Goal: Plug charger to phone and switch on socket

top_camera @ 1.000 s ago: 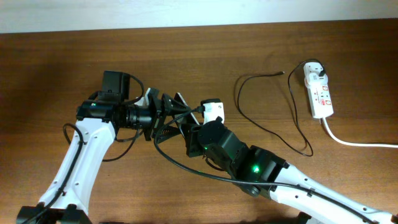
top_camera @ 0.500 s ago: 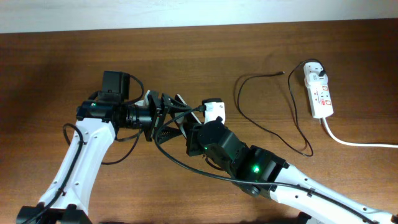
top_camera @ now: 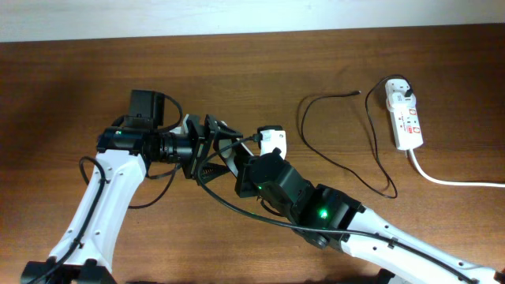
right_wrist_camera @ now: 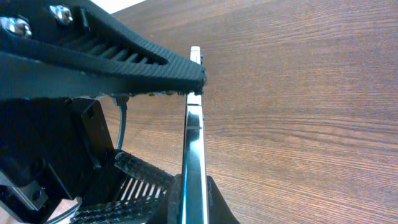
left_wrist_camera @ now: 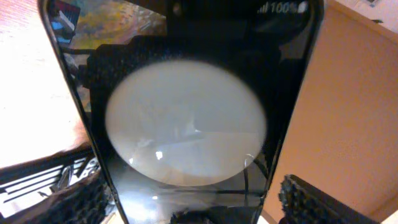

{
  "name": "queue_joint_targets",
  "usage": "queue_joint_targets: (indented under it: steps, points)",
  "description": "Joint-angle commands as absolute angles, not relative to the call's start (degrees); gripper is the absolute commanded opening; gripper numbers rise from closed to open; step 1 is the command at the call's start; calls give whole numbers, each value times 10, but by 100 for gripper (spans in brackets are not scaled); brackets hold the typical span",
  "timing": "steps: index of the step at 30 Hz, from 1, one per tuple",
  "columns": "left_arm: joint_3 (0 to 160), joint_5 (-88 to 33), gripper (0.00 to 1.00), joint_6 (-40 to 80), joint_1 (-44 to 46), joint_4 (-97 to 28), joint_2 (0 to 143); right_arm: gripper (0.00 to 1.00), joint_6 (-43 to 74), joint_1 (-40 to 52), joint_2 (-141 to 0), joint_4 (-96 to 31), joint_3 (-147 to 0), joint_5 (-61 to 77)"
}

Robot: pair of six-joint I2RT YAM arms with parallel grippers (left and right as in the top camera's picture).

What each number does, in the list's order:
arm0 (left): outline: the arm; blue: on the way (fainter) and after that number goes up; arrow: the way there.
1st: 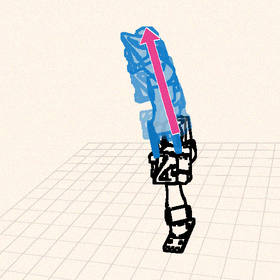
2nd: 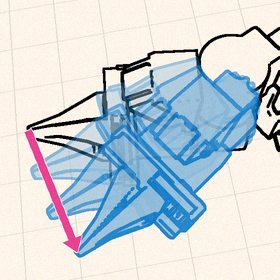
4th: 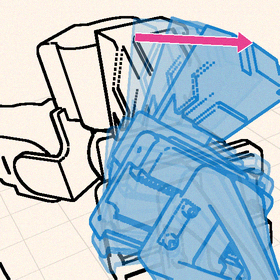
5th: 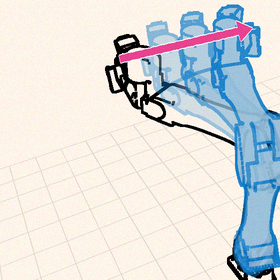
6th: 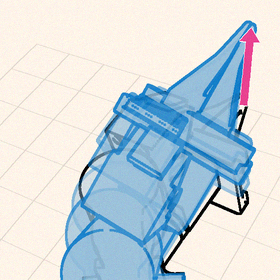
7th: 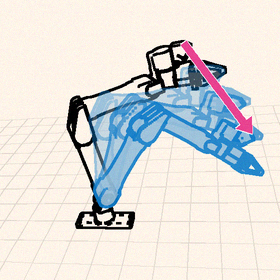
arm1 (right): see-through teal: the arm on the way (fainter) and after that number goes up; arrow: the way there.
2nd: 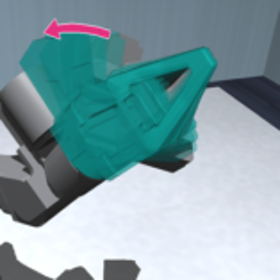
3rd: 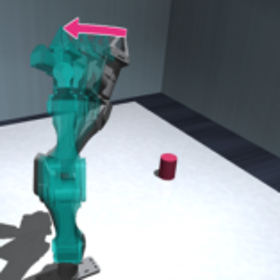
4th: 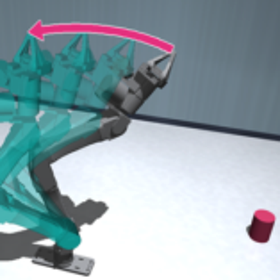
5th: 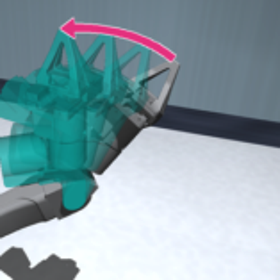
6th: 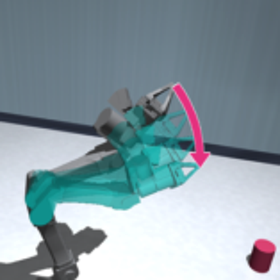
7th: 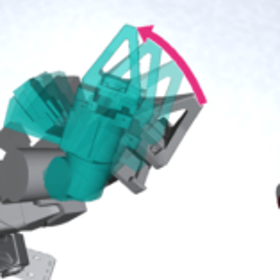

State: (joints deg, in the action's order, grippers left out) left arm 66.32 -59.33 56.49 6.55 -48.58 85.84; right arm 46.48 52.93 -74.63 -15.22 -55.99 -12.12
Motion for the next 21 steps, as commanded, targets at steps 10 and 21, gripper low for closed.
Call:
queue_joint_targets:
  steps: [10, 21]
  points:
    - [669, -678, 99, 343, -35, -416, 709, 4, 518, 532, -687, -161, -566, -109]
    - [667, -237, 99, 175, -110, -744, 307, 4, 635, 462, -679, -161, -566, 80]
